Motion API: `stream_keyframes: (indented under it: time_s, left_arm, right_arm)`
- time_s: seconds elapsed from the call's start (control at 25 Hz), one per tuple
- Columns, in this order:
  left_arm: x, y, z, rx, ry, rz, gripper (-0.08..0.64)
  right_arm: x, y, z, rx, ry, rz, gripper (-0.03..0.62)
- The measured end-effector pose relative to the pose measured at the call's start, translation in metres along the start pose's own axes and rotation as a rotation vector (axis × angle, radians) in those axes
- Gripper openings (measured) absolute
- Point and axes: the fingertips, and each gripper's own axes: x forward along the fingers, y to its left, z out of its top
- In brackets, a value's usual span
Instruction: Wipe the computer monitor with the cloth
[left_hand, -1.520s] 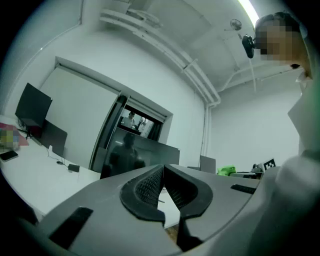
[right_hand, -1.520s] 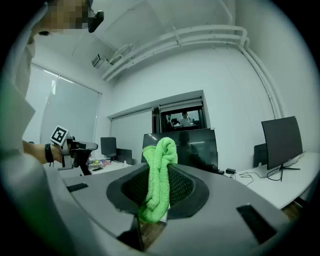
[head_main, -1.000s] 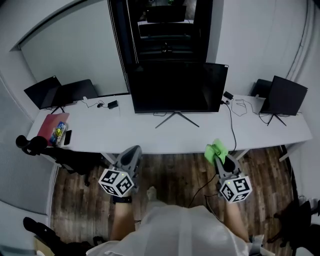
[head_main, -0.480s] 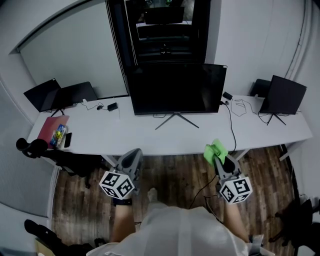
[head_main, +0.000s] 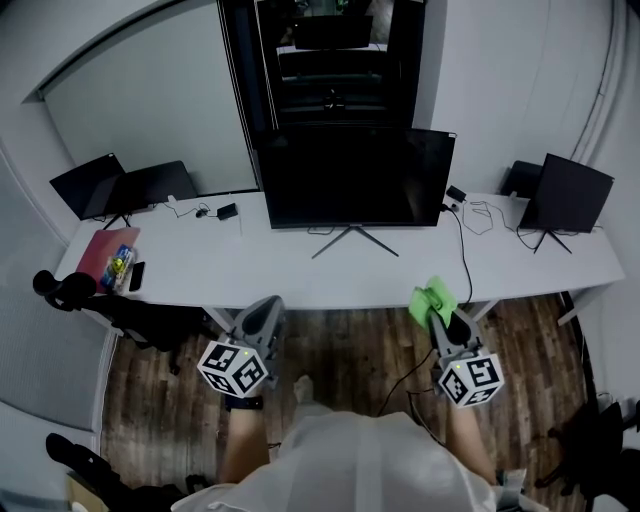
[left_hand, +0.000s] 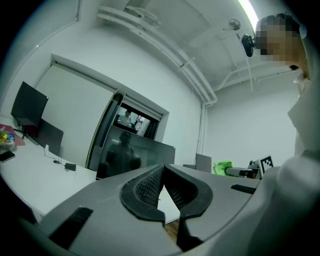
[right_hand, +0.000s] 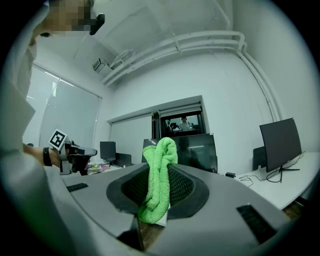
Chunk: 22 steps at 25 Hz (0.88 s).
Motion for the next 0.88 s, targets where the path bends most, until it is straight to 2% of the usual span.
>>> stream_keyframes:
  time_s: [0.52,0.88]
  left_arm:
    - [0.004,0.003,-0.009,-0.009,0.013,0.001,0.017]
    - [0.054,0.030,-0.005,-0.011,0.016,-0.030,0.017]
  right_arm:
    - [0.004,-0.005,-0.002,0.002,0.007,-0.002,0.072]
    - [0.050,-0.022,-0.005,0.004,0.017,-0.003,0.072]
